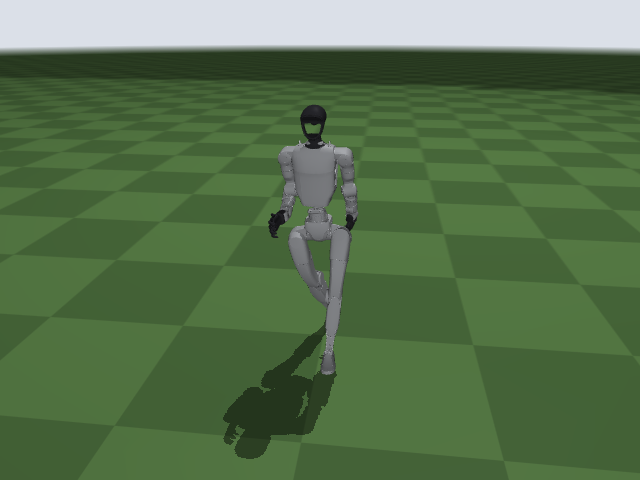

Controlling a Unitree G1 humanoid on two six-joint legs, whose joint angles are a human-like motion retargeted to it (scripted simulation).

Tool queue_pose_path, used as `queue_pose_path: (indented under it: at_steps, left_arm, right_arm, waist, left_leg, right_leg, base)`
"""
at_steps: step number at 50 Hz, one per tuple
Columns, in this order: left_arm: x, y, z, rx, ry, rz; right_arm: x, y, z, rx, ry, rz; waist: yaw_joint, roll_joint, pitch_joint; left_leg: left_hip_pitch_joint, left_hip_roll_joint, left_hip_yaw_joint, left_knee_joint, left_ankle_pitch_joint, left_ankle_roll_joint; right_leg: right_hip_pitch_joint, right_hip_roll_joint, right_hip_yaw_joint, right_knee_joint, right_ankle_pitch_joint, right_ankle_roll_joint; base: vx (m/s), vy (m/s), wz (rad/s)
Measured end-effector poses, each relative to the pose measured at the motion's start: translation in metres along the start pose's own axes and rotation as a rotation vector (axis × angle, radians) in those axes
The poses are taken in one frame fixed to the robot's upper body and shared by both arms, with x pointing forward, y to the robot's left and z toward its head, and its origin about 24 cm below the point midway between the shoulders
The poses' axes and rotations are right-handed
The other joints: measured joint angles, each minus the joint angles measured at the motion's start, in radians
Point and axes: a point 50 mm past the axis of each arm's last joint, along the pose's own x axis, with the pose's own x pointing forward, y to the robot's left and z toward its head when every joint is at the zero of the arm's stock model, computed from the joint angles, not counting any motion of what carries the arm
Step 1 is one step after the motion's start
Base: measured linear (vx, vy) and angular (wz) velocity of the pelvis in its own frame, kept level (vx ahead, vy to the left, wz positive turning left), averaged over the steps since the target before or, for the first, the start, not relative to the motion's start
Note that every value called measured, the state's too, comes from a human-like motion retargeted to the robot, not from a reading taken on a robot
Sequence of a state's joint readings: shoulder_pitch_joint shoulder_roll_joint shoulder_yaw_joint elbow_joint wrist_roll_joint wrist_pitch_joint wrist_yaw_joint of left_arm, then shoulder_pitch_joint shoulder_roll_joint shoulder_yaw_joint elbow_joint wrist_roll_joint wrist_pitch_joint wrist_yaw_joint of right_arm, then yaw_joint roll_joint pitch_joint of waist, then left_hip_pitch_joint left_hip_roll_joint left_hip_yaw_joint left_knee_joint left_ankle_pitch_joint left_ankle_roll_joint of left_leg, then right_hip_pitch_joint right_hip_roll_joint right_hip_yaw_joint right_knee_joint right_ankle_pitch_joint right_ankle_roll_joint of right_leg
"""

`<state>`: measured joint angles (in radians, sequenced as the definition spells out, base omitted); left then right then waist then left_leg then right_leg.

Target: Walk run

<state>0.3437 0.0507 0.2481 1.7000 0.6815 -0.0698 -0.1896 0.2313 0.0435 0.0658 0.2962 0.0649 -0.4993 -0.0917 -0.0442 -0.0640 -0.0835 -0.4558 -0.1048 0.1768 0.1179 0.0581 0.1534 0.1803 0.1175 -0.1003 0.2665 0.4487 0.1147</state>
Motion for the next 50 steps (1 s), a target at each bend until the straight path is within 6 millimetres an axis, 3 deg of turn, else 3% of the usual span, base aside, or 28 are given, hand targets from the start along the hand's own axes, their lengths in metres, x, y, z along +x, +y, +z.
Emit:
queue_pose_path:
  at_steps: [2, 3, 5, 8, 13, 17, 20, 23, 25, 27, 28, 30, 32, 33, 35, 38, 41, 45, 48, 50]
  left_arm:
    - [-0.008, 0.028, 0.031, -0.018, -0.099, 0.078]
    - [-0.015, 0.044, 0.049, -0.022, -0.151, 0.130]
    - [-0.031, 0.074, 0.085, -0.038, -0.260, 0.249]
    - [-0.068, 0.109, 0.150, -0.042, -0.486, 0.416]
    - [-0.148, 0.149, 0.230, -0.006, -0.859, 0.609]
    - [-0.210, 0.171, 0.262, 0.063, -1.040, 0.695]
    - [-0.244, 0.182, 0.273, 0.096, -1.105, 0.768]
    - [-0.250, 0.186, 0.274, 0.078, -1.121, 0.813]
    - [-0.238, 0.182, 0.270, 0.052, -1.107, 0.798]
    - [-0.210, 0.172, 0.262, 0.025, -1.049, 0.729]
    - [-0.192, 0.165, 0.255, 0.012, -1.003, 0.679]
    - [-0.153, 0.149, 0.234, 0.004, -0.889, 0.567]
    - [-0.116, 0.133, 0.205, 0.012, -0.754, 0.480]
    - [-0.100, 0.126, 0.187, 0.014, -0.680, 0.453]
    - [-0.074, 0.111, 0.155, 0.031, -0.543, 0.411]
    - [-0.038, 0.079, 0.103, 0.030, -0.353, 0.363]
    - [-0.014, 0.043, 0.055, -0.013, -0.231, 0.249]
    - [0.001, -0.004, 0.003, -0.048, -0.081, 0.012]
    - [0.004, -0.027, -0.022, -0.016, 0.023, -0.102]
    - [0.004, -0.035, -0.032, 0.002, 0.076, -0.137]
  right_arm:
    - [-0.004, 0.007, -0.010, 0.047, 0.059, 0.001]
    - [-0.004, 0.011, -0.013, 0.066, 0.079, 0.002]
    - [-0.005, 0.015, -0.017, 0.087, 0.103, 0.015]
    - [-0.002, 0.007, -0.014, 0.060, 0.086, 0.022]
    - [-0.004, -0.006, -0.007, 0.012, 0.038, 0.037]
    - [-0.006, -0.006, -0.005, 0.009, 0.029, 0.051]
    - [-0.006, -0.003, -0.004, 0.013, 0.021, 0.042]
    - [-0.009, -0.001, -0.005, 0.016, 0.027, 0.030]
    - [-0.011, 0.000, -0.009, 0.028, 0.052, 0.028]
    - [-0.014, -0.001, -0.013, 0.044, 0.081, 0.024]
    - [-0.016, 0.000, -0.015, 0.050, 0.091, 0.019]
    - [-0.018, -0.001, -0.017, 0.063, 0.105, 0.003]
    - [-0.015, 0.001, -0.017, 0.067, 0.114, 0.002]
    - [-0.014, 0.004, -0.017, 0.065, 0.113, 0.014]
    - [-0.005, 0.006, -0.011, 0.053, 0.085, 0.025]
    - [0.007, 0.008, -0.003, 0.047, 0.040, 0.029]
    - [0.015, 0.011, 0.008, 0.039, -0.024, 0.056]
    - [0.025, 0.010, 0.024, 0.034, -0.102, 0.089]
    - [0.030, 0.003, 0.030, 0.020, -0.131, 0.084]
    - [0.029, -0.001, 0.030, 0.006, -0.133, 0.071]
  waist:
    - [-0.039, -0.013, 0.030]
    - [-0.051, -0.027, 0.044]
    - [-0.037, 0.029, 0.038]
    - [-0.031, 0.090, 0.043]
    - [-0.191, 0.142, 0.024]
    - [-0.253, 0.102, 0.007]
    - [-0.266, 0.098, 0.001]
    - [-0.251, 0.119, -0.018]
    - [-0.255, 0.127, -0.034]
    - [-0.298, 0.134, -0.046]
    - [-0.321, 0.143, -0.048]
    - [-0.325, 0.144, -0.044]
    - [-0.329, 0.135, -0.024]
    - [-0.325, 0.139, -0.006]
    - [-0.331, 0.085, -0.019]
    - [-0.283, 0.048, -0.019]
    - [-0.204, 0.006, -0.005]
    - [-0.114, 0.006, 0.020]
    - [-0.071, 0.029, 0.041]
    - [-0.048, 0.028, 0.042]
  left_leg:
    - [0.025, -0.046, -0.121, 0.075, -0.045, 0.016]
    - [0.058, -0.052, -0.088, 0.097, -0.075, 0.016]
    - [0.141, 0.051, -0.007, 0.061, -0.104, 0.003]
    - [0.236, 0.074, -0.043, 0.027, -0.141, -0.016]
    - [0.367, 0.068, -0.110, -0.030, -0.182, -0.032]
    - [0.477, 0.015, -0.144, -0.051, -0.239, -0.044]
    - [0.544, 0.021, -0.158, -0.052, -0.282, -0.075]
    - [0.589, 0.053, -0.141, -0.036, -0.282, -0.118]
    - [0.610, 0.062, -0.143, -0.010, -0.221, -0.160]
    - [0.621, 0.075, -0.192, 0.048, -0.073, -0.227]
    - [0.619, 0.086, -0.222, 0.094, 0.041, -0.260]
    - [0.587, 0.085, -0.252, 0.237, 0.289, -0.348]
    - [0.488, 0.074, -0.261, 0.501, 0.422, -0.383]
    - [0.434, 0.090, -0.259, 0.660, 0.455, -0.384]
    - [0.352, 0.059, -0.194, 0.737, 0.441, -0.319]
    - [0.210, 0.092, -0.077, 0.824, 0.251, -0.243]
    - [0.061, 0.068, -0.018, 0.793, 0.107, -0.175]
    - [-0.063, 0.038, -0.027, 0.487, 0.015, -0.117]
    - [-0.087, 0.039, -0.001, 0.157, -0.006, -0.038]
    - [-0.088, 0.020, 0.055, -0.019, -0.091, -0.062]
  right_leg:
    - [-0.107, 0.021, 0.032, 0.311, 0.075, 0.099]
    - [-0.169, 0.026, 0.033, 0.477, 0.075, 0.131]
    - [-0.228, 0.079, 0.033, 0.508, 0.075, 0.142]
    - [-0.354, 0.059, -0.013, 0.540, -0.087, 0.019]
    - [-0.534, -0.094, -0.080, 0.377, -0.307, -0.018]
    - [-0.594, -0.257, -0.118, 0.029, -0.321, -0.032]
    - [-0.651, -0.273, -0.056, -0.212, -0.384, -0.062]
    - [-0.669, -0.252, -0.064, -0.321, -0.417, -0.062]
    - [-0.665, -0.233, -0.068, -0.235, -0.425, -0.137]
    - [-0.646, -0.276, -0.206, -0.176, -0.349, -0.106]
    - [-0.626, -0.255, -0.146, -0.162, -0.326, -0.119]
    - [-0.593, -0.252, -0.082, -0.115, -0.346, -0.155]
    - [-0.535, -0.219, -0.031, -0.104, -0.395, -0.195]
    - [-0.486, -0.206, -0.097, -0.108, -0.410, -0.207]
    - [-0.429, -0.240, -0.114, -0.145, -0.424, -0.217]
    - [-0.367, -0.194, -0.063, -0.173, -0.452, -0.236]
    - [-0.305, -0.159, 0.008, -0.205, -0.463, -0.255]
    - [-0.210, -0.083, 0.044, -0.237, -0.505, -0.280]
    - [-0.130, -0.022, 0.060, -0.246, -0.546, -0.294]
    - [-0.080, -0.011, 0.039, -0.247, -0.565, -0.287]
  base:
    - [0.98, -0.23, 0.65]
    - [0.92, -0.29, 0.36]
    - [1.08, -0.20, -0.32]
    - [0.84, -0.03, 0.06]
    - [0.91, -0.18, 1.51]
    - [0.97, -0.40, 0.66]
    - [0.96, -0.47, 0.13]
    - [1.00, -0.50, -0.18]
    - [1.26, -0.65, 0.35]
    - [1.03, -0.52, 1.06]
    - [1.04, -0.58, 0.93]
    - [1.05, -0.63, 0.26]
    - [0.94, -0.57, -0.24]
    - [0.94, -0.58, -0.39]
    - [1.02, -0.65, -0.25]
    - [0.77, -0.47, -0.81]
    - [0.86, -0.47, -1.43]
    - [0.83, -0.33, -1.16]
    - [1.00, -0.24, -0.62]
    - [1.13, -0.24, -0.25]
